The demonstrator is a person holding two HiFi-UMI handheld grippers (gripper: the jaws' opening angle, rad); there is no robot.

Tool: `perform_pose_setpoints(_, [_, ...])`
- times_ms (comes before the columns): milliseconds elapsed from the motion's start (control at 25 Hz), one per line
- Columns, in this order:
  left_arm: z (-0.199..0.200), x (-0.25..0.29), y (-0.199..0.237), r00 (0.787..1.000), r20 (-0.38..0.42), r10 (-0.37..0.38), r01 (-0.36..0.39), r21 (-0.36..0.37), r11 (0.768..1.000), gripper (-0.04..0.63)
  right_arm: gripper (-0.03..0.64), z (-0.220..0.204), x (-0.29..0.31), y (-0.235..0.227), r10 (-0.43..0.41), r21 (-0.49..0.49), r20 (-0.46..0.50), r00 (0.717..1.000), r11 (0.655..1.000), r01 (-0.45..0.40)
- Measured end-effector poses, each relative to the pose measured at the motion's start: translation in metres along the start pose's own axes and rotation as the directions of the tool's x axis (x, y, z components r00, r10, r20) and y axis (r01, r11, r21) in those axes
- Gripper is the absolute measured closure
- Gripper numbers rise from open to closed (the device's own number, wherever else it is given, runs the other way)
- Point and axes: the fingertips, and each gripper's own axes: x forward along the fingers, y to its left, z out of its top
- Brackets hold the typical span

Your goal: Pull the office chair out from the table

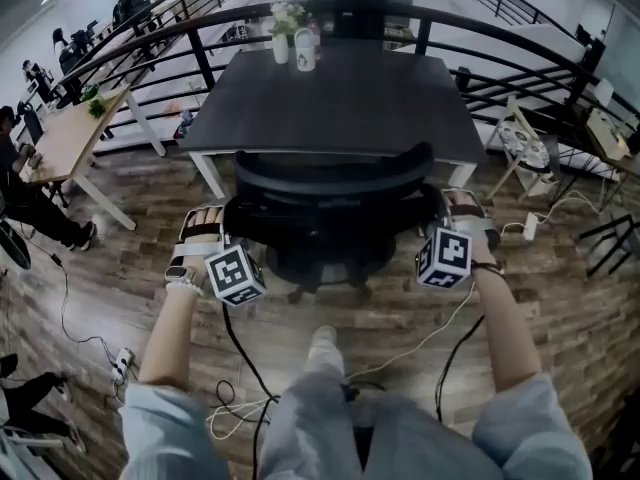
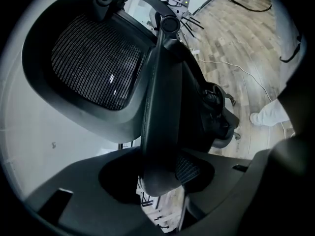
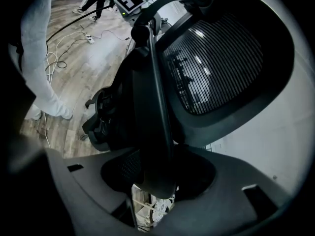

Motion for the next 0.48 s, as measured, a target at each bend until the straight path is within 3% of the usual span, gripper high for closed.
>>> perform_pose_setpoints(480, [0.02, -0.067, -0.029, 1.0, 0.029, 0.005, -0.005, 0.003, 1.0, 0.397, 0.428, -0.016, -0.068, 0.036, -0.022, 0.019, 0.002, 1.0, 1.0, 0.022])
